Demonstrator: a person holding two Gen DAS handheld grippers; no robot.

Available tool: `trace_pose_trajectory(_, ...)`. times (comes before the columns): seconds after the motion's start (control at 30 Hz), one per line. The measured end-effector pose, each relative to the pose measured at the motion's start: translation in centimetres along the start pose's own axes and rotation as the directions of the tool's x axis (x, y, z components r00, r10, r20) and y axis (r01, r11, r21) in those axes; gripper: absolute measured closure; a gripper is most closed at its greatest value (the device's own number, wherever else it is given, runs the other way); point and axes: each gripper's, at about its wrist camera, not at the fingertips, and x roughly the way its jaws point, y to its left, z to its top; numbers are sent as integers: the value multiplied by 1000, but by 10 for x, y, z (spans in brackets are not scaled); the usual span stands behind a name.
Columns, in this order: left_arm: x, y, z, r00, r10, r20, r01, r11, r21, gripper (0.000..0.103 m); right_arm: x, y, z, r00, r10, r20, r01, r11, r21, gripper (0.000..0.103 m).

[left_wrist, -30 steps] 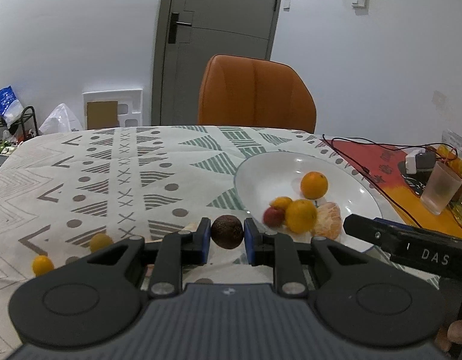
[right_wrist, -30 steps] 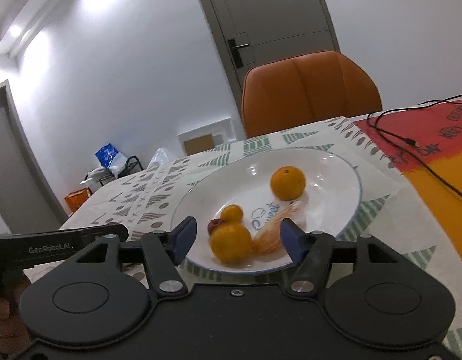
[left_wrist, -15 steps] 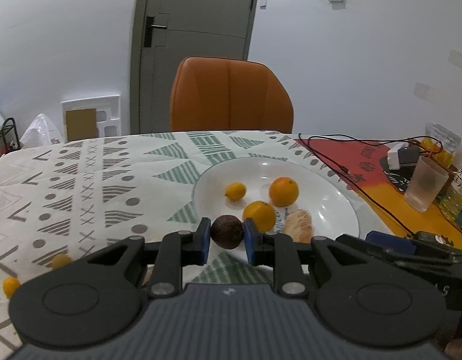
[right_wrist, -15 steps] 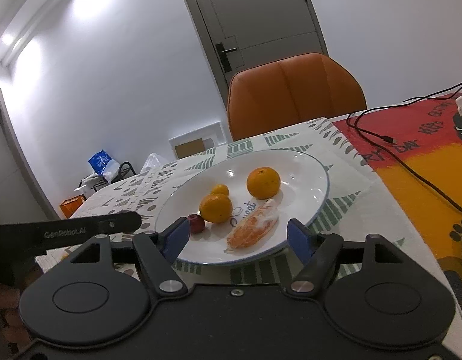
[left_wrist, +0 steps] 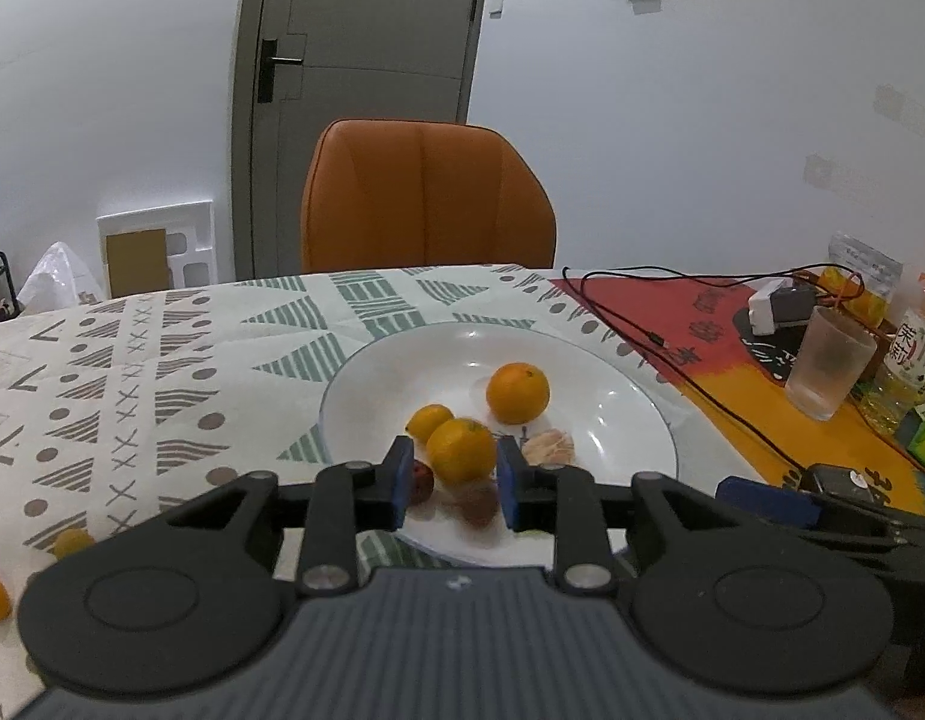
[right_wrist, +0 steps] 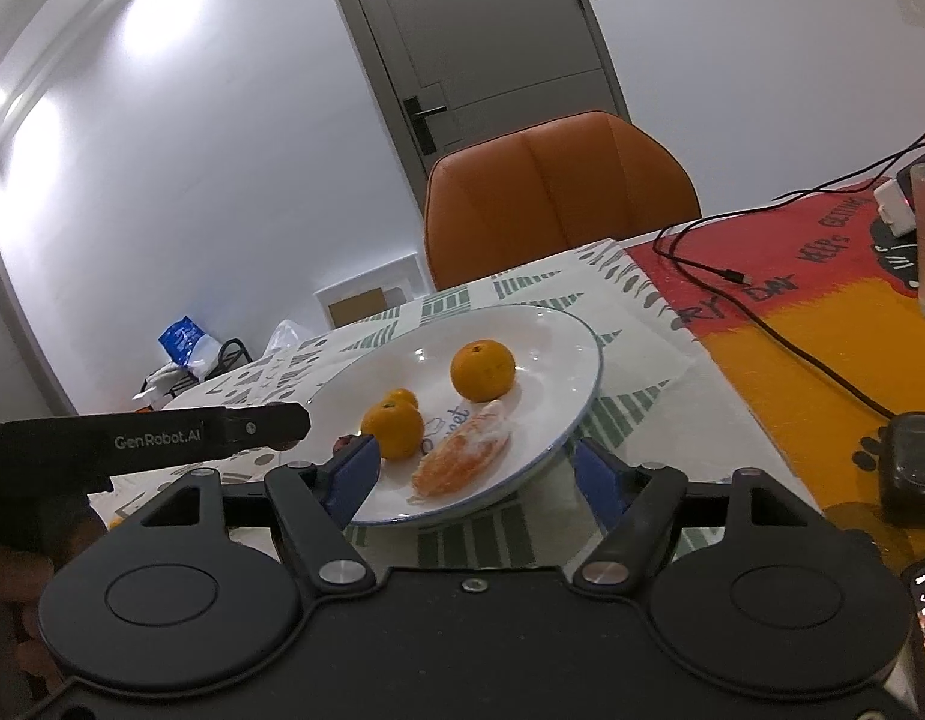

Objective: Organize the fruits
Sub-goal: 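Open the left gripper over the bowl to drop the brown fruit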

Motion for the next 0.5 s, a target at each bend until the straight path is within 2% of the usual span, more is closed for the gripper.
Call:
trace_pose_trajectory(0.17, -5, 15, -3, 999, 36, -13, -37, 998, -58, 51, 1, 0, -1, 1000, 6, -4, -6, 1000, 7, 30)
trace_pose_trajectory(0.27, -10, 24, -5, 998, 55, -13, -56, 996, -70, 49, 0, 3, -2, 1000, 13, -3, -13, 1000, 2, 28)
trace_pose_trajectory(0.5, -25, 44, -10, 995, 103, -5, -103, 989, -103, 47, -1, 12, 0, 1000, 31, -1, -31, 1000, 7, 18)
